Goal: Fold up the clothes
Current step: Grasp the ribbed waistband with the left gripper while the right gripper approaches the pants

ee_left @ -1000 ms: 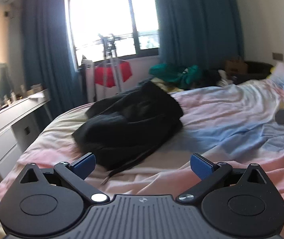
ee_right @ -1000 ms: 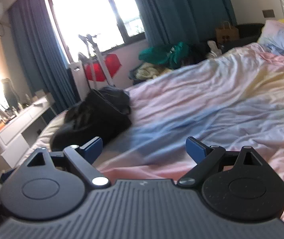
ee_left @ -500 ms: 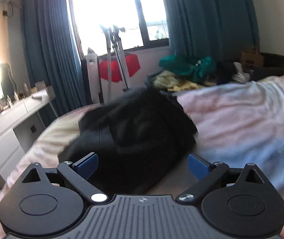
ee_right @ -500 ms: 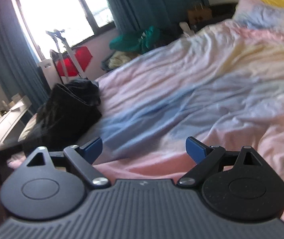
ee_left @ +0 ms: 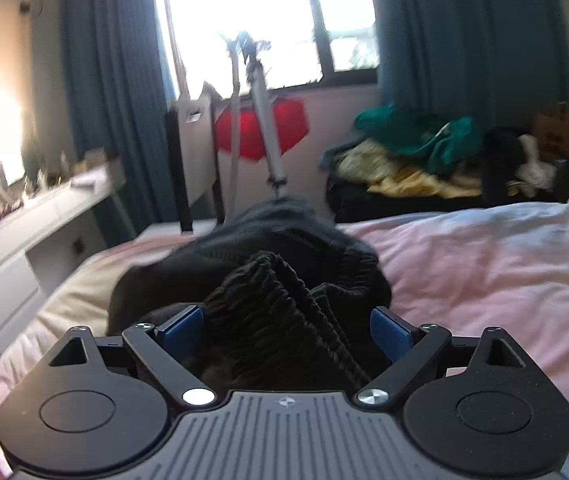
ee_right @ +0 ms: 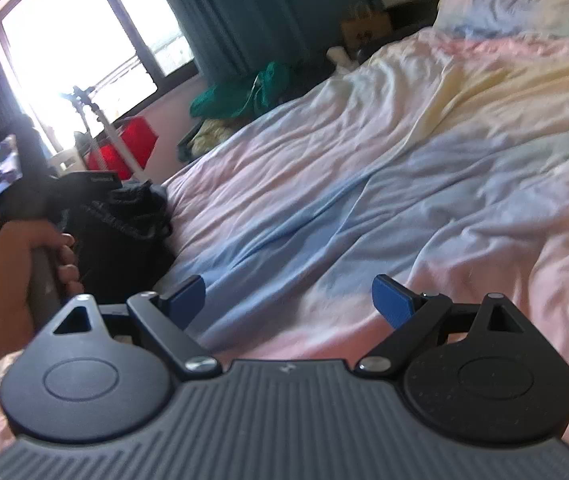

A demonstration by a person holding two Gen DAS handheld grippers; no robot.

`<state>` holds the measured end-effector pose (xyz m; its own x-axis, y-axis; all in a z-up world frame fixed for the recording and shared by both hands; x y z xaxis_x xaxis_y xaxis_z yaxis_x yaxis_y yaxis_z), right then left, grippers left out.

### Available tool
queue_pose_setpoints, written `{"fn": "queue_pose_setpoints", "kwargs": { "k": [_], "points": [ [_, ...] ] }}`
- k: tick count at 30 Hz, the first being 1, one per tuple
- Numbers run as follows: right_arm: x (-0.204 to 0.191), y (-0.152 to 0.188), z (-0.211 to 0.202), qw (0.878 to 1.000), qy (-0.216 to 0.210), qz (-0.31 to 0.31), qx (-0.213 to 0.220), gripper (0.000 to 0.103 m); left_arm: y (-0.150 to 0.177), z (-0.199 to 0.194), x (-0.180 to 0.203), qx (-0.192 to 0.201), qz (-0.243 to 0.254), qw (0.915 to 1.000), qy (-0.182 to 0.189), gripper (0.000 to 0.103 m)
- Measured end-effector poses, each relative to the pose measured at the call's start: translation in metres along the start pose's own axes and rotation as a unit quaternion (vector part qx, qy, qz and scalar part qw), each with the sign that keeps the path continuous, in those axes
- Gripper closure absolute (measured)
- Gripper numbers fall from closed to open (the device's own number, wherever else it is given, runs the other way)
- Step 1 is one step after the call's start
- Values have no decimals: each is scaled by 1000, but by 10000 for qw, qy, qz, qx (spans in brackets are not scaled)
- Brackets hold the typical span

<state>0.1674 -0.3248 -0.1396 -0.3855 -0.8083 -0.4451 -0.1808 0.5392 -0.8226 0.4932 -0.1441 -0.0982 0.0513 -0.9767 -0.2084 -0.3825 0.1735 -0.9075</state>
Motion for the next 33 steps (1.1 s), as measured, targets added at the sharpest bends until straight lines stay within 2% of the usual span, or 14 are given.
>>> {"fn": "queue_pose_setpoints", "kwargs": {
  "k": [2, 3, 6, 7, 9, 11, 14, 20, 25, 27, 30, 33],
  "points": [
    [1, -4, -1, 9999, 39, -21, 153, 11, 2, 14, 0, -174, -47, 9996, -205, 16],
    [1, -5, -1, 9998, 49, -27, 203, 11, 3, 17, -2, -239, -243, 9993, -153, 28],
    [1, -8, -2, 9994, 75, -50, 321, 11, 4, 24, -11, -442, -884, 9951, 22, 45],
    [0, -7, -1, 9994, 64, -94, 318, 11, 2, 21, -18, -429, -1026, 9938, 31, 47],
    [-5, -8, -3, 9987, 19, -237, 441, 11, -3, 9, -30, -356, -1233, 9916, 146, 60],
    [-9, -18, -12, 9961, -51, -316, 819, 11, -7, -15, -40, -257, -1202, 9922, 199, 72],
    [-17, -28, -23, 9920, -325, -286, 1183, 11, -14, -62, -57, -65, -1087, 9934, 373, 81],
    [-33, -34, -37, 9863, -540, -629, 1424, 11, -18, -173, -119, 356, -1092, 9914, 627, 87],
    [-38, -39, -53, 9839, -657, -749, 1484, 11, -1, -266, -204, 548, -1687, 9813, 745, 88],
    [-42, -39, -62, 9831, -800, -725, 1476, 11, 21, -296, -242, 486, -2080, 9738, 782, 89],
    [-53, -37, -76, 9812, -1152, -652, 1403, 11, 70, -324, -289, 404, -2335, 9693, 652, 89],
    [-72, -22, -82, 9803, -1675, -518, 905, 11, 126, -329, -321, 149, -2649, 9619, 667, 89]
  ]
}}
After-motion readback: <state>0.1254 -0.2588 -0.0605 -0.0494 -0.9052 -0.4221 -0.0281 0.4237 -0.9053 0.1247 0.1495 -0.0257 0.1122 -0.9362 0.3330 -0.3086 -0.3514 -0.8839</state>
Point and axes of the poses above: each gripper's, at about its wrist camera, not at the fingertips, and z roughly the way its jaws point, x to its right, y to its underside, the point moved 10 cm from there along z, roughly the way its jaws point, and after that the axes turned 7 degrees about x, right-handed, at the moved point
